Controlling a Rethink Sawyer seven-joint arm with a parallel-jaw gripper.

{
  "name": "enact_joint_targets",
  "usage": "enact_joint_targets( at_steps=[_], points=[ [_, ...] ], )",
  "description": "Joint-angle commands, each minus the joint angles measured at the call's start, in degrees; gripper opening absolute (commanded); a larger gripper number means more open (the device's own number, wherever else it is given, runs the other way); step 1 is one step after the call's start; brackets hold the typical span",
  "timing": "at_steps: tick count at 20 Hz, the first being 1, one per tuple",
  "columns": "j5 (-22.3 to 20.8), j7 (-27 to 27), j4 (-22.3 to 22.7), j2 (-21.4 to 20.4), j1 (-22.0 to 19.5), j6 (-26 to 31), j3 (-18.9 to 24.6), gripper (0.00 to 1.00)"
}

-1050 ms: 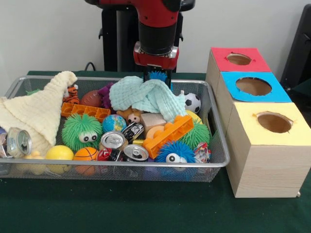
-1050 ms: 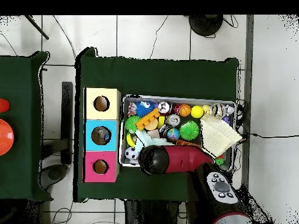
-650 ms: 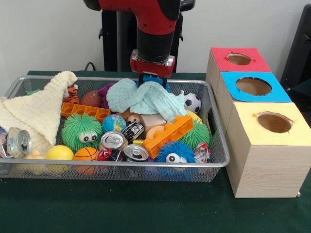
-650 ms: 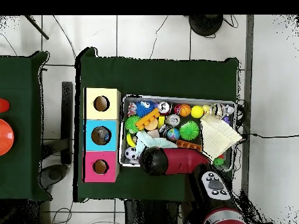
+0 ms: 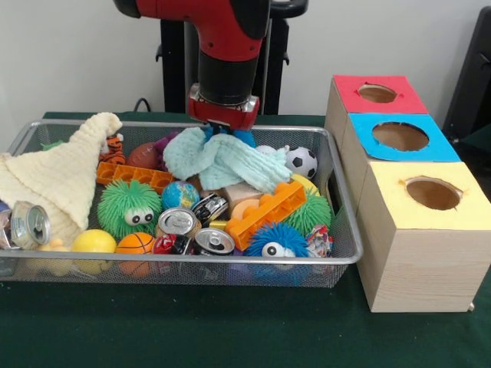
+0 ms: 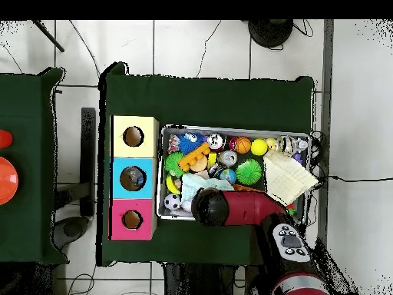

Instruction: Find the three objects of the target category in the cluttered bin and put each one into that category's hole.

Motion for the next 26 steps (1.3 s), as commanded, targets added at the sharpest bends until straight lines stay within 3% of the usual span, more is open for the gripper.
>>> enact_joint_targets(
  at_steps=[1, 9, 26],
  points=[
    [2.2, 1.4, -9.9, 4.5, -4.2, 3.4, 3.1, 0.0],
    [-1.4, -4.5, -17.2, 6.1, -7.5, 7.2, 3.6, 0.0],
    [-6.8, -13.0, -24.1, 10.7, -15.6, 13.4, 9.8, 0.0]
  ],
)
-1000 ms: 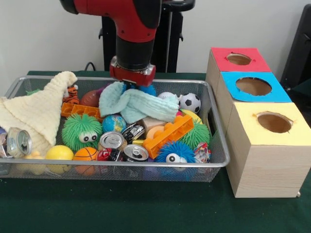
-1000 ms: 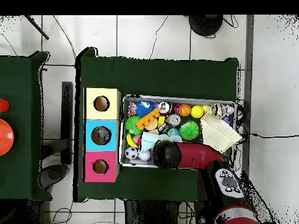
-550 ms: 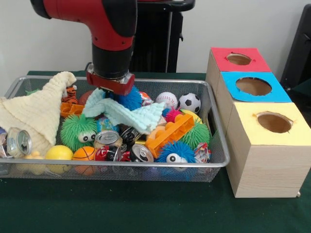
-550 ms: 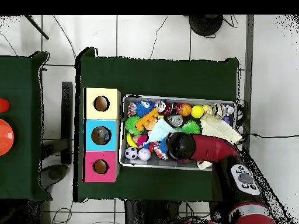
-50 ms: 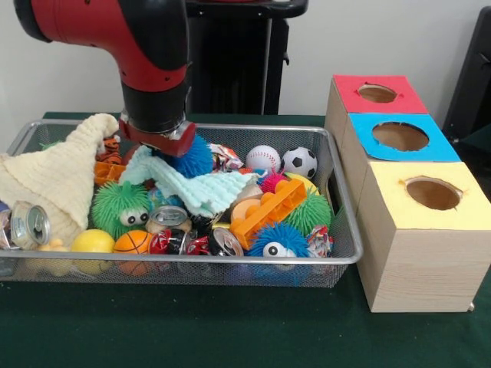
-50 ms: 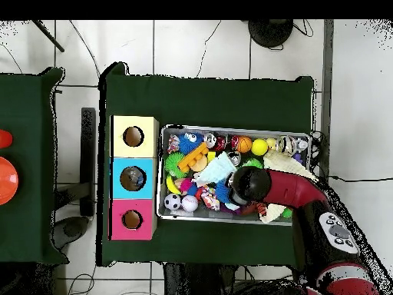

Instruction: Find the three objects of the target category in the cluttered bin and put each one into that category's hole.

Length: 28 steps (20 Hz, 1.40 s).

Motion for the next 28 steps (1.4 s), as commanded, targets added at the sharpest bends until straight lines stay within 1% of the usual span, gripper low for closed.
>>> enact_joint_targets(
  at_steps=[1, 3, 9, 13, 17, 21, 28],
  points=[
    [-6.6, -13.5, -12.1, 6.0, -4.9, -0.1, 5.6, 0.0],
    [-7.0, -13.9, -12.7, 6.2, -5.6, 1.7, 6.3, 0.0],
    [-8.7, -15.1, -13.0, 4.6, -6.7, 5.5, 7.4, 0.0],
    [-9.6, -17.1, -14.6, 5.3, -7.9, 8.9, 8.8, 0.0],
    [-10.6, -17.5, -15.6, 5.2, -7.9, 11.9, 9.2, 0.0],
    [-11.7, -16.0, -15.3, 4.0, -7.1, 12.9, 8.6, 0.0],
    [-12.5, -15.3, -14.5, 4.2, -7.3, 12.0, 9.7, 0.0]
  ],
)
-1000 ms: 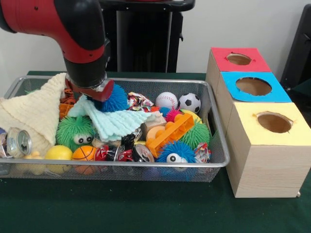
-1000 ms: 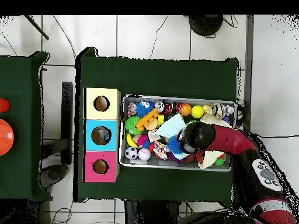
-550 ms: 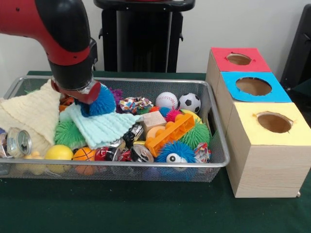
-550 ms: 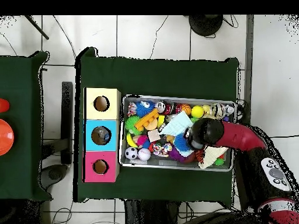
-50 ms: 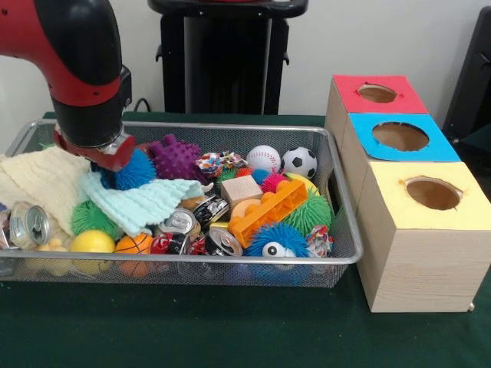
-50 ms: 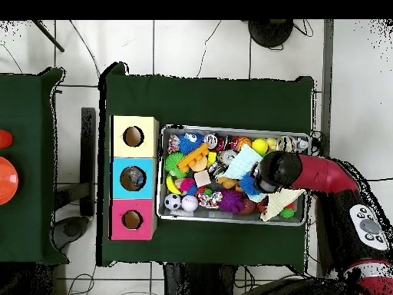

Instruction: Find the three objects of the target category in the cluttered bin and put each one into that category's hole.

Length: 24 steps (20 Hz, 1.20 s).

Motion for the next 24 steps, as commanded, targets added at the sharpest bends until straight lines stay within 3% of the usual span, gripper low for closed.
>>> enact_joint_targets(
  at_steps=[1, 7, 10, 15, 19, 24],
  points=[
    [-4.1, -15.4, -3.5, 2.0, -1.0, 2.0, 5.0, 1.0],
    [-2.3, -8.2, -1.1, -0.1, 1.4, 0.6, 3.9, 1.0],
    [-0.8, -4.9, 2.5, -3.9, 3.4, -0.2, 4.0, 1.0],
    [3.0, -3.9, 7.9, -9.8, 4.1, 2.4, 5.0, 1.0],
    [4.9, -0.9, 10.1, -14.1, 6.1, 4.5, 3.3, 1.0],
    [6.5, 2.5, 11.3, -14.2, 8.4, 3.2, 2.1, 1.0]
  ],
)
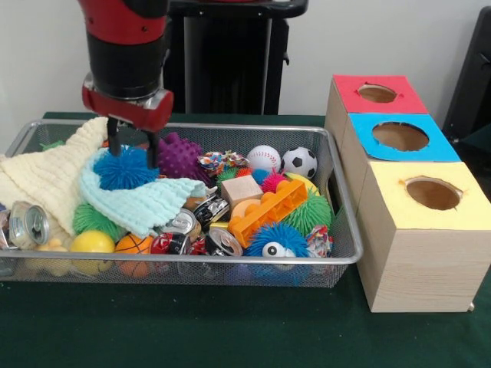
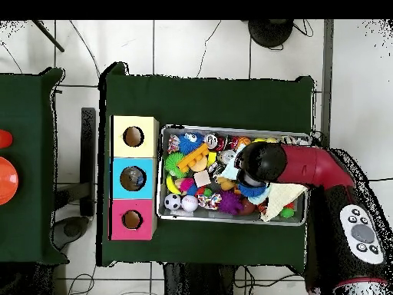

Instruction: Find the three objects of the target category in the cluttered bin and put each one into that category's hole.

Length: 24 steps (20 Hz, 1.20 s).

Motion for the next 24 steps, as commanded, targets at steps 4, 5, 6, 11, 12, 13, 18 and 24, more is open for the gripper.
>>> enact_joint_targets(
  at_steps=[4, 5, 6, 11, 12, 13, 18, 24],
  points=[
    [3.5, 3.6, 5.9, -1.7, 3.9, 2.0, 0.8, 1.0],
    [3.8, 3.9, 6.0, -1.1, 4.0, 1.0, 0.9, 1.0],
    [3.8, 4.2, 6.2, -0.5, 4.2, -0.2, 0.8, 1.0],
    [4.3, 5.3, 5.8, 2.3, 5.4, -3.6, 0.5, 1.0],
    [4.5, 5.7, 5.9, 2.5, 5.7, -4.1, 0.5, 1.0],
    [4.6, 6.3, 5.9, 2.5, 6.1, -4.3, 0.2, 1.0],
    [3.6, 10.5, 3.8, 3.9, 9.1, -6.6, -2.6, 1.0],
    [7.2, 9.8, 2.2, 6.0, 8.7, -5.0, -2.0, 1.0]
  ],
)
